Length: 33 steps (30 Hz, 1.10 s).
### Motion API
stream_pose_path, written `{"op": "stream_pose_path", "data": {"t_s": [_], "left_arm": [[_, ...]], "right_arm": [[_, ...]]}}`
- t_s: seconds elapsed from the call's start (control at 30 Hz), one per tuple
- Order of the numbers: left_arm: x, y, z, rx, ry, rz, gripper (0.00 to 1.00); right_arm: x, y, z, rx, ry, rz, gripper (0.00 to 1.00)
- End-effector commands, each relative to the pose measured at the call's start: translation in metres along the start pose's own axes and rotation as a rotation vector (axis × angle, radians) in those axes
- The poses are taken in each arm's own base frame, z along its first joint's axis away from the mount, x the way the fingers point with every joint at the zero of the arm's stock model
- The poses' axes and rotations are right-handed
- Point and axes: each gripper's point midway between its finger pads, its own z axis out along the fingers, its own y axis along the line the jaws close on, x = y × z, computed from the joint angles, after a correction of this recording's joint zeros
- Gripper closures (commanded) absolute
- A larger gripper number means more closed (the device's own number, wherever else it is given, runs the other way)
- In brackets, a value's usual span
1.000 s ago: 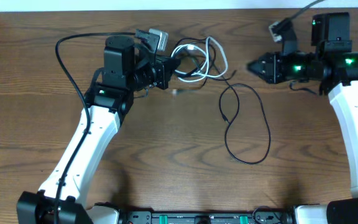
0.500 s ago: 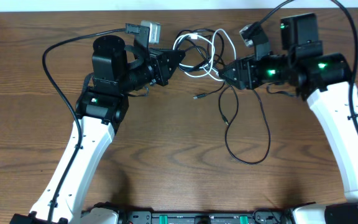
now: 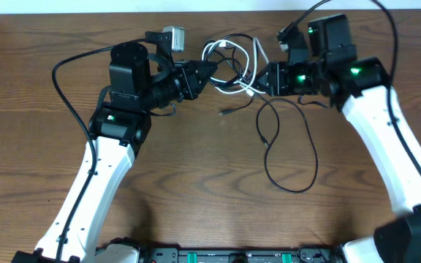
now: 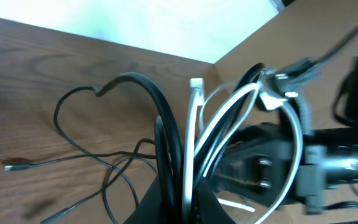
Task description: Untangle cables
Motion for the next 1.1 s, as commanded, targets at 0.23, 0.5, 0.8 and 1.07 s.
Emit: {"op": "stream_pose_path", "data": {"t_s": [0.23, 0.5, 0.8, 1.07], "left_arm": [[0.000, 0.037, -0.008, -0.213, -0.043, -0.014, 0.92], [0.029, 0.103, -0.034, -0.580, 0.007, -0.101, 0.92], [0.056, 0.109, -0.041, -0.617, 0.108, -0.163, 0.92], [0.061, 0.099, -0.036, -0.561, 0.100, -0.311, 0.92]], "right_arm": [[-0.003, -0.022, 0.006, 0.085, -0.003, 0.033, 0.99], [-0.020, -0.024, -0.065, -0.037, -0.122, -0.037, 0.99], [-0.015, -0.034, -0.126, -0.025, -0.215, -0.047, 0.99], [-0.006, -0.028, -0.102, -0.046, -0.137, -0.117, 0.79]]}}
